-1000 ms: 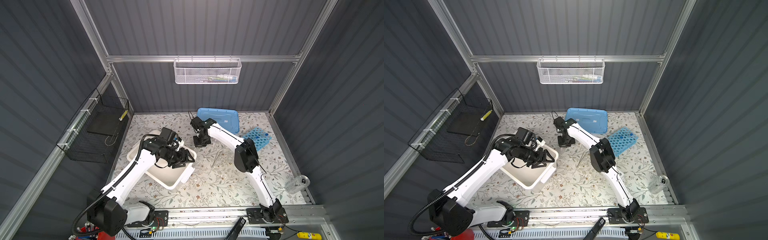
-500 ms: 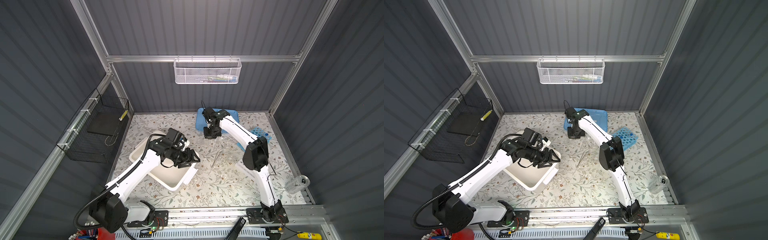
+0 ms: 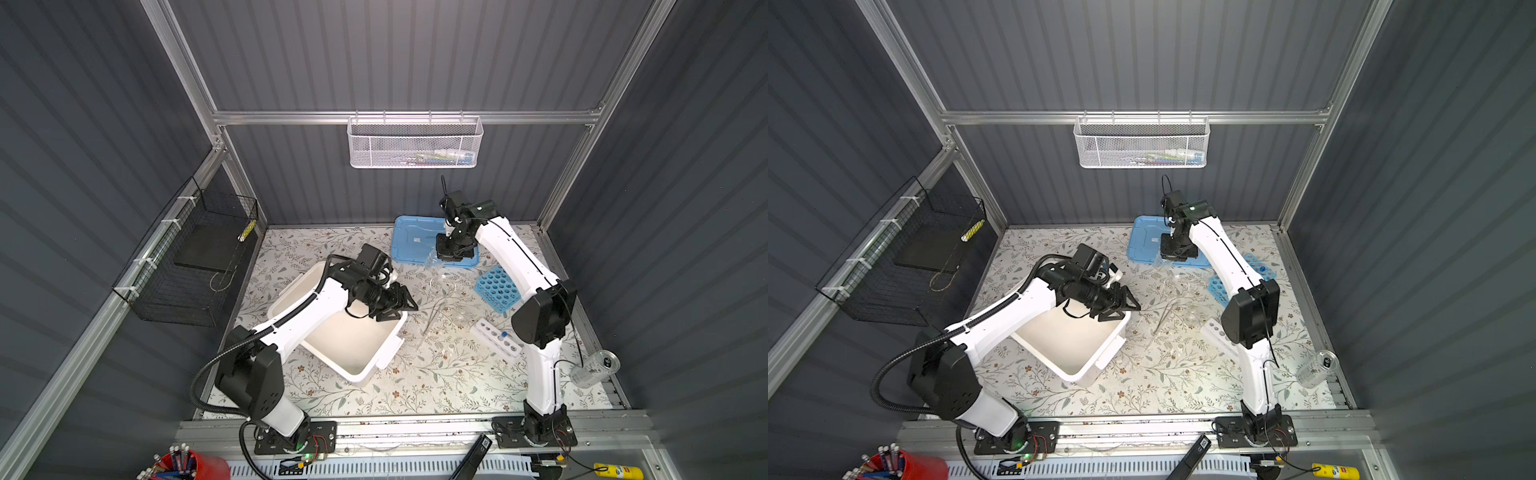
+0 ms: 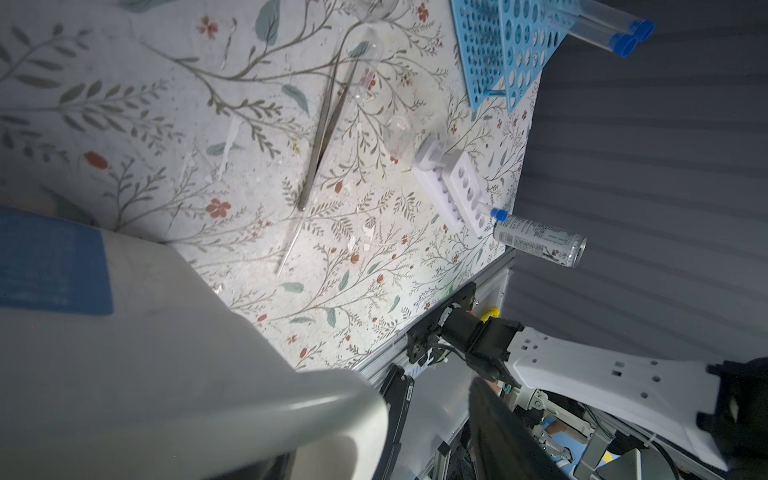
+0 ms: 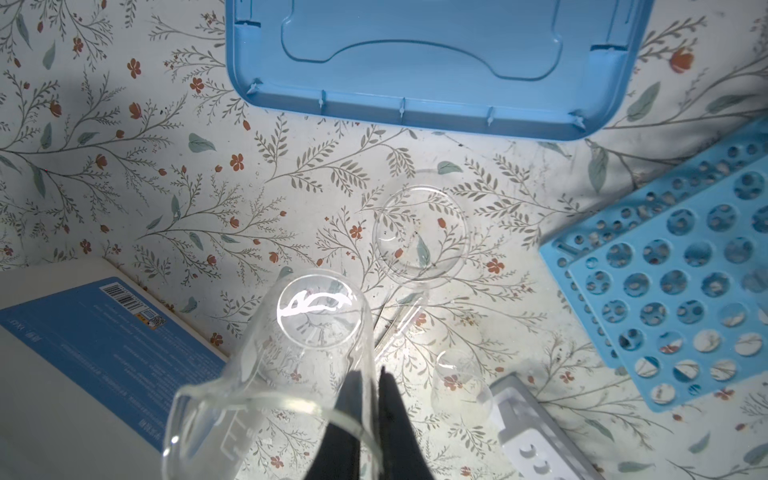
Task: Organize the chemistry lab equipment
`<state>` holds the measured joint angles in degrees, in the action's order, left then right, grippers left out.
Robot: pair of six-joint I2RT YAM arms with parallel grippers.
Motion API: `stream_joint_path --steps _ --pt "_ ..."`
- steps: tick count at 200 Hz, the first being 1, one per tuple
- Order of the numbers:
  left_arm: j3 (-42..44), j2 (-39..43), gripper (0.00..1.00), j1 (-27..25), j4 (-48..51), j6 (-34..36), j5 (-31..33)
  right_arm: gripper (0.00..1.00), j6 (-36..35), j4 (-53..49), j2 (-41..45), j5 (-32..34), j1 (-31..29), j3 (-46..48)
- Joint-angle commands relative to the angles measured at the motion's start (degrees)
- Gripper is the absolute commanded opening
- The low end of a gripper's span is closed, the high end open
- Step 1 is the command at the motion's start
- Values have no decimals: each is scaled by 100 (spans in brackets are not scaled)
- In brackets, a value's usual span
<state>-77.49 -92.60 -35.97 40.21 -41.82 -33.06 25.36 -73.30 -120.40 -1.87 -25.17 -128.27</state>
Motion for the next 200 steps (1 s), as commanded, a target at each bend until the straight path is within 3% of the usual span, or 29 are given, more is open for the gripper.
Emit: stream_joint_path --steps 1,82,141,165,200 --pt "-557 -395 64 -11 -154 204 -168 0 -49 -324 176 -112 31 -63" --pt "-1681 -1017 67 -5 546 661 -386 0 45 -697 333 -89 140 -469" --pt "-2220 -453 82 104 1437 954 194 0 116 -945 547 -202 113 -743" --pt "-2245 -189 82 380 1753 1042 402 0 135 -1040 631 -235 -14 -785" --pt "-2302 251 82 1279 2602 1234 711 0 226 -1479 452 -200 -338 -1562"
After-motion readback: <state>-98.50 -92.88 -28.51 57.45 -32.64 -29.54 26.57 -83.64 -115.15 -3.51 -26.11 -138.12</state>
